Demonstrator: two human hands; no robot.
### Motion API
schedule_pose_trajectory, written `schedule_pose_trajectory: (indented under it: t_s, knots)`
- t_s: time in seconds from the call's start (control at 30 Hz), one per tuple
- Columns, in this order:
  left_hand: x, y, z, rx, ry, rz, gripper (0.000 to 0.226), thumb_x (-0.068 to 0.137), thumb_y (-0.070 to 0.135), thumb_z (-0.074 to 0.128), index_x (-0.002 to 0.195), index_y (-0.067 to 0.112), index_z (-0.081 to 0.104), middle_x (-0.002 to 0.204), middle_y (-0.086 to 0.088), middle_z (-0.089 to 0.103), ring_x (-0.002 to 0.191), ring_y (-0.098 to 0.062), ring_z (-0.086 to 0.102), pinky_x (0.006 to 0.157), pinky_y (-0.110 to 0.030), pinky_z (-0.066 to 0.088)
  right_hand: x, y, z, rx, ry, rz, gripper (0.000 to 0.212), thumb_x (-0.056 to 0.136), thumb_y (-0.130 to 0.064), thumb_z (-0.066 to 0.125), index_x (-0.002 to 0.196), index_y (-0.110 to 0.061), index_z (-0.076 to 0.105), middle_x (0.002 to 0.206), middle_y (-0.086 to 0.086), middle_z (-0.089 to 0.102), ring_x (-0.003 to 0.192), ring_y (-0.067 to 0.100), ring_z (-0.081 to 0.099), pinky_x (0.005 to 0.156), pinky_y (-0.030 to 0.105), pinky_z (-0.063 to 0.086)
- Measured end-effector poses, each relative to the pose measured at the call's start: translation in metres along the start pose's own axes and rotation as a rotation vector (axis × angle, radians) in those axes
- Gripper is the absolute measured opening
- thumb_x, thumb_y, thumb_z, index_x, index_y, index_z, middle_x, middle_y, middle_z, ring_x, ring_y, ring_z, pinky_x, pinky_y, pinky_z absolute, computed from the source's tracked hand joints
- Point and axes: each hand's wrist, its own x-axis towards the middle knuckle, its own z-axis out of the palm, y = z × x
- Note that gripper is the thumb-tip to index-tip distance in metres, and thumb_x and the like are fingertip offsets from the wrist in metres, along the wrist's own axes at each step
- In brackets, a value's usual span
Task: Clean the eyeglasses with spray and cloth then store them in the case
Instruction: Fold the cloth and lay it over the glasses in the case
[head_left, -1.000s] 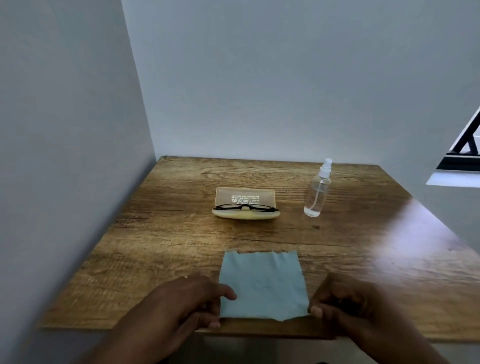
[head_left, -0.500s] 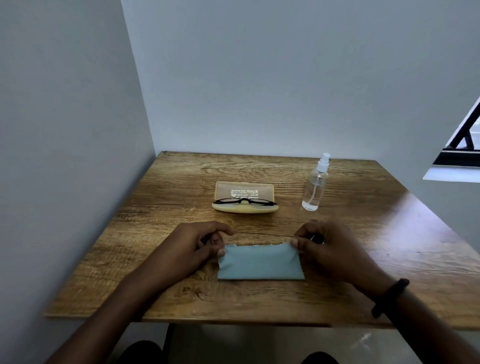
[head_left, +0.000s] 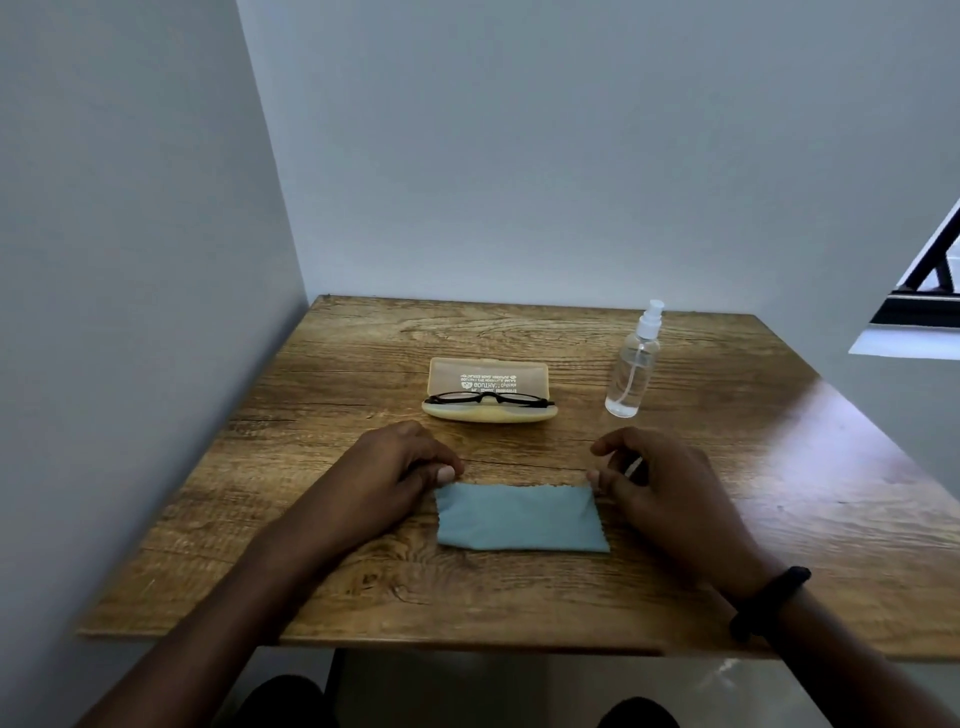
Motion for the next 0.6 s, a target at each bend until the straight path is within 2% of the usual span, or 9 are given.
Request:
schedule_pose_trajectory:
  t_s: [0.1,0.2,0.33,0.43,0.6]
  knots:
    - [-0.003,0.004,0.004,0.042,0.025,0.013,0.018,0.095,0.03,0.072,0.111,0.036,0.078,0.095,0.017,0.058,0.092,0.002,0.056,0.073,-0.015,0.04,-0.014,-0.018,0.006,-0.079,0.11,-0.176,0.017,0.087,-0.028,0.075,0.103,-0.028,0.07,0.095,-0.015,0.063,0.079,0.0,0.06,0.068,0.023,0.054]
    - [-0.005,0.008,0.009,0.118,0.04,0.028,0.024,0.089,0.035,0.078,0.113,0.037,0.077,0.094,0.019,0.051,0.09,0.001,0.051,0.071,-0.015,0.037,-0.028,-0.054,0.021,-0.12,0.004,-0.32,0.013,0.09,-0.038,0.068,0.1,-0.031,0.069,0.098,-0.015,0.06,0.086,0.0,0.056,0.071,0.018,0.048]
    - [-0.005,0.02,0.008,0.249,0.031,0.045,0.022,0.091,0.026,0.074,0.112,0.033,0.077,0.101,0.017,0.053,0.091,-0.004,0.051,0.073,-0.023,0.042,-0.032,-0.094,0.051,-0.277,-0.009,-0.493,0.019,0.083,-0.038,0.068,0.098,-0.026,0.07,0.094,-0.005,0.065,0.085,0.014,0.061,0.075,0.031,0.047]
    - [-0.003,0.029,0.005,0.308,-0.03,0.02,0.021,0.093,0.02,0.069,0.11,0.03,0.075,0.11,0.012,0.057,0.097,-0.009,0.056,0.077,-0.027,0.047,-0.031,-0.107,0.067,-0.415,-0.058,-0.513,0.019,0.077,-0.033,0.075,0.092,-0.023,0.068,0.094,0.001,0.068,0.086,0.021,0.064,0.079,0.041,0.049]
    - [0.003,0.034,0.004,0.415,-0.168,-0.007,0.022,0.095,0.02,0.062,0.117,0.022,0.068,0.121,0.004,0.052,0.11,-0.017,0.055,0.09,-0.036,0.05,-0.038,-0.112,0.075,-0.471,-0.067,-0.478,0.025,0.064,-0.033,0.082,0.082,-0.024,0.068,0.08,-0.001,0.068,0.072,0.018,0.065,0.072,0.037,0.051]
